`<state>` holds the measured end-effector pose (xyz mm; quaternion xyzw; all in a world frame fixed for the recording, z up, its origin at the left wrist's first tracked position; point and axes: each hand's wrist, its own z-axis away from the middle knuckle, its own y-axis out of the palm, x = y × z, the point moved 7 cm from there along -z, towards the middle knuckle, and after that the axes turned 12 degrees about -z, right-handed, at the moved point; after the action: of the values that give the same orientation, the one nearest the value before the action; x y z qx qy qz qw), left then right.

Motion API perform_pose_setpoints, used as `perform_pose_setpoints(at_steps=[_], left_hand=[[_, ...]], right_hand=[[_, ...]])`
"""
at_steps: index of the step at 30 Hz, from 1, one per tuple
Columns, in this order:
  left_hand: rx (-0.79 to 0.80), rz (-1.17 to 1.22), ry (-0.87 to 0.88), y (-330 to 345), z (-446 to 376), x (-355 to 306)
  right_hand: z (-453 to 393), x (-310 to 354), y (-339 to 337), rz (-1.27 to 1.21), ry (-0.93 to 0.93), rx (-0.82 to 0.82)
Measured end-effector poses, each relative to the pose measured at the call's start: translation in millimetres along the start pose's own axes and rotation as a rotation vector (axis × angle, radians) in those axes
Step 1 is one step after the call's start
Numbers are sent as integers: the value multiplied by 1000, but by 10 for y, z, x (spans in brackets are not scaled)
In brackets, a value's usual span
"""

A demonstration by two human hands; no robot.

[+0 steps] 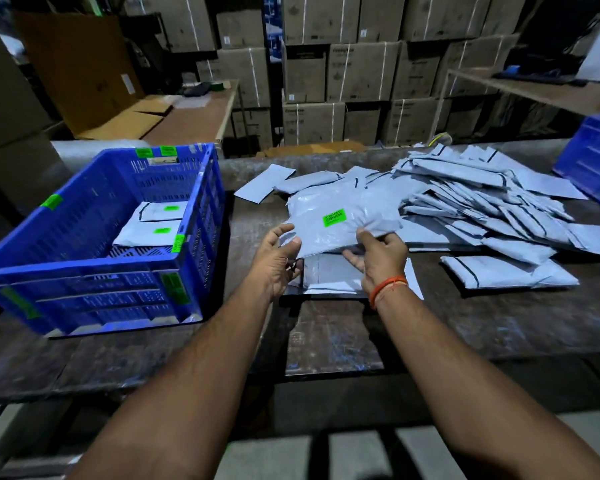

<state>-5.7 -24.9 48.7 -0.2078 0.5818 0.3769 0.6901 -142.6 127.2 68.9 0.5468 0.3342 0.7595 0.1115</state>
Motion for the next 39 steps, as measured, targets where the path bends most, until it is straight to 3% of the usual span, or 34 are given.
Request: perform_pose_setpoints(at_steps=[3,6,11,15,19,23,26,29,31,39], left_hand=[[-11,-123,14,-82,34,48],[9,-202,10,-234,120,177],[12,-441,8,-458,424,611],[4,-828,66,-622,592,925],[-117,-1198,120,-620,688,875],[-251,-1475,517,-381,869,726],[-119,-1476,737,-49,963,786],[52,-1525,682,109,887,988],[103,-1589,608,76,838,1122],[11,-1707,474,-216,886,1228]], right_hand=[[67,-65,-192,14,71,23],[111,11,-469,116,-19,19],[218,-19,-847,759,-250,177],[400,-282,-1068,1095,-282,266],[425,-445,-1167,1349,-292,255],[617,-346,-985,1558,-513,164],[772,-536,-791,1625,-588,397],[823,-838,-779,1734,-486,626],[829,-928,-866,1797,-438,689],[694,-724,-1163,1846,-357,563]])
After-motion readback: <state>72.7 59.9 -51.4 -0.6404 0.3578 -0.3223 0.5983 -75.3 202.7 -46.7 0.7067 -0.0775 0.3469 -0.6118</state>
